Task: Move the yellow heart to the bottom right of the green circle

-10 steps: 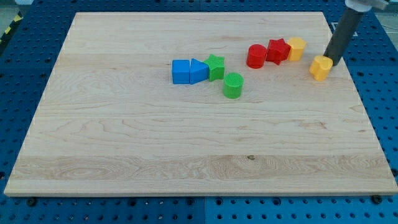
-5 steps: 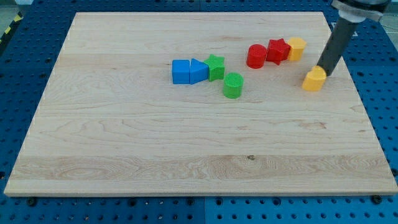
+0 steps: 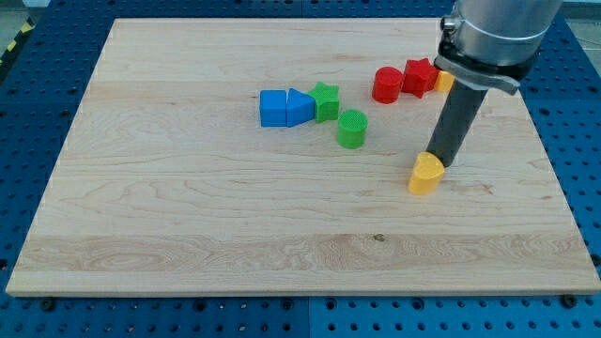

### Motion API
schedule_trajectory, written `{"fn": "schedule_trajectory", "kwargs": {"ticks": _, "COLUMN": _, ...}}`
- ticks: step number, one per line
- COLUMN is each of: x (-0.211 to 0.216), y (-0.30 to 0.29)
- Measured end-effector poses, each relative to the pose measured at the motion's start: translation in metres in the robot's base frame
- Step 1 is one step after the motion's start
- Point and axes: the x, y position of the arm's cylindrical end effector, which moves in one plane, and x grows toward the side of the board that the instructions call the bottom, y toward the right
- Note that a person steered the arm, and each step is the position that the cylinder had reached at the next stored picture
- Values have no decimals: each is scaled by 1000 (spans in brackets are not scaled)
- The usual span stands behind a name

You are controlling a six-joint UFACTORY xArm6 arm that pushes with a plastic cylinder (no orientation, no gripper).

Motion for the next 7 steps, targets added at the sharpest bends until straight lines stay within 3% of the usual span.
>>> {"fn": "schedule_trajectory", "kwargs": {"ticks": 2, "x": 30, "y": 2}}
{"fn": "schedule_trajectory", "kwargs": {"ticks": 7, "x": 87, "y": -70}}
